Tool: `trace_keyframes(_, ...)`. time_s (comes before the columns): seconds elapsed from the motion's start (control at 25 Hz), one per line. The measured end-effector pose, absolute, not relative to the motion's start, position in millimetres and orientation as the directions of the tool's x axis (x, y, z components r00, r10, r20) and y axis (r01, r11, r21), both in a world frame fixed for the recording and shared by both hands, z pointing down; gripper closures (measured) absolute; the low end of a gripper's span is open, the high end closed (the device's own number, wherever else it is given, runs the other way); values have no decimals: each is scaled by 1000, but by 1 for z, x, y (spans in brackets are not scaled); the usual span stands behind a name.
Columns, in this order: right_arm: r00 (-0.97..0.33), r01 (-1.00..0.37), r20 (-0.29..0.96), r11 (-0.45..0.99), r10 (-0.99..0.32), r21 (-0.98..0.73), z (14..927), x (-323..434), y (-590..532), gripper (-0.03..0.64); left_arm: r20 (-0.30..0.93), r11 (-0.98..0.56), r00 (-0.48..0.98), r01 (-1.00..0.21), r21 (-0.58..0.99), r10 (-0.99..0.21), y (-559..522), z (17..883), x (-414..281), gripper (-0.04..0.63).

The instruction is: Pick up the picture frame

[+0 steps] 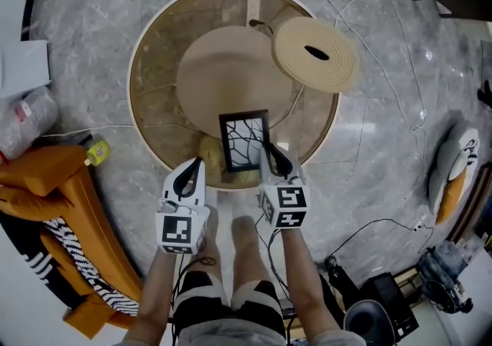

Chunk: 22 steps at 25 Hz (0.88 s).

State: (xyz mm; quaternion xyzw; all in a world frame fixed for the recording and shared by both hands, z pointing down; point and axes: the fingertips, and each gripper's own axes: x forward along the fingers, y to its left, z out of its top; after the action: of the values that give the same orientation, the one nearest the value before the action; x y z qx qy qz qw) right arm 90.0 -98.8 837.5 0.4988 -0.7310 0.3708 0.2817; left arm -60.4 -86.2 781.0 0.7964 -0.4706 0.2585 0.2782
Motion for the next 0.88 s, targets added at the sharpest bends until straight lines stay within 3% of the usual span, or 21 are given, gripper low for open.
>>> trace_keyframes(0.88, -307, -952, 559, 237, -770, -195, 581, 122, -149, 552, 471, -457, 436, -886, 77, -767, -150, 552, -42, 578)
